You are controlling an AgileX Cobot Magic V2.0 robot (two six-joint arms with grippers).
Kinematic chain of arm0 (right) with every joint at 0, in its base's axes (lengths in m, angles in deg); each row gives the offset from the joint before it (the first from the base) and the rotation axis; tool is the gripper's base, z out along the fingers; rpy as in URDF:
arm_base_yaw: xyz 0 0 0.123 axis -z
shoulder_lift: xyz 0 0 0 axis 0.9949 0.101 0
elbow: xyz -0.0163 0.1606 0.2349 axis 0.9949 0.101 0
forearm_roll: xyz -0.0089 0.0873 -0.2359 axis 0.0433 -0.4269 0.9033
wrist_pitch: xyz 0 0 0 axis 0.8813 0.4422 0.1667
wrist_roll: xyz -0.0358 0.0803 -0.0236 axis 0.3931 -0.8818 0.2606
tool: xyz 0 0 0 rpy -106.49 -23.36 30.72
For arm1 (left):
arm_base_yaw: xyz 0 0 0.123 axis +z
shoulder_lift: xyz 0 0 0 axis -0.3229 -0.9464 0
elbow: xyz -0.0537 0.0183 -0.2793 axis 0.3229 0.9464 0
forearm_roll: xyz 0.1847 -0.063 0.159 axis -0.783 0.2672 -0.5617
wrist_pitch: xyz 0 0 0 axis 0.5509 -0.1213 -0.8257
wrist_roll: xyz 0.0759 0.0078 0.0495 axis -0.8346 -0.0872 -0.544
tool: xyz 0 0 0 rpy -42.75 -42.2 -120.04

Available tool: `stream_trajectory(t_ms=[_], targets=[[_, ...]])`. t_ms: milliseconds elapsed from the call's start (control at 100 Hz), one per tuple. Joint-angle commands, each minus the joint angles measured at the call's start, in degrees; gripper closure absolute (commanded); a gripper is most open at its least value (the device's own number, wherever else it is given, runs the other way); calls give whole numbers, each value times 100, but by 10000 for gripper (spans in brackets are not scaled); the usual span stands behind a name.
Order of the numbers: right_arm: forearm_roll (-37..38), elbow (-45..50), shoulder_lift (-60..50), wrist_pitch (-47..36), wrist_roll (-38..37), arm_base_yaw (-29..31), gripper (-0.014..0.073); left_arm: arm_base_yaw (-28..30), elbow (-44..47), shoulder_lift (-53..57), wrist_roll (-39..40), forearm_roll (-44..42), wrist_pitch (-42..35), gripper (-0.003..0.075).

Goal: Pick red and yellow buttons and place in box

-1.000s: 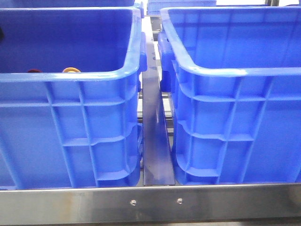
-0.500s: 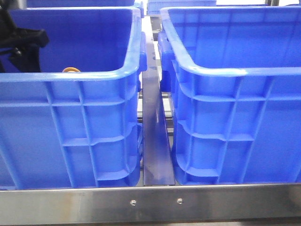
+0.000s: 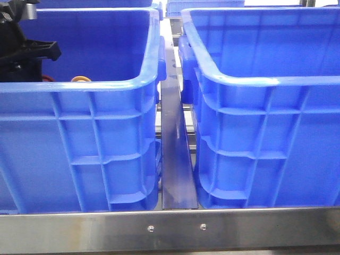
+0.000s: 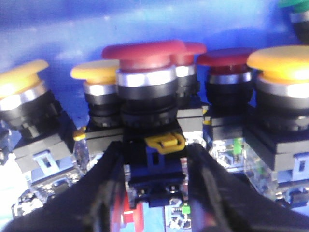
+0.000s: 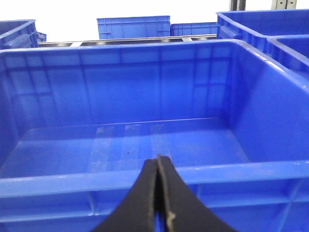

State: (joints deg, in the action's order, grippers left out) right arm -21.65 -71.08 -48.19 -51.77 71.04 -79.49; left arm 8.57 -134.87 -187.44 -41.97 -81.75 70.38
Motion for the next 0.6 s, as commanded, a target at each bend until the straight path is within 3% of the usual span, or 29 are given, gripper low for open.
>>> stream_trajectory(t_ms=[0, 350, 590], targets=[[26, 29, -129, -503, 52, 0, 664, -35, -170, 361, 28, 85, -248, 741], [26, 29, -129, -503, 52, 0, 664, -118, 613, 1759, 28, 98, -1304, 741], [26, 29, -129, -503, 52, 0, 664, -713, 1119, 2640, -276, 112, -1659, 741]])
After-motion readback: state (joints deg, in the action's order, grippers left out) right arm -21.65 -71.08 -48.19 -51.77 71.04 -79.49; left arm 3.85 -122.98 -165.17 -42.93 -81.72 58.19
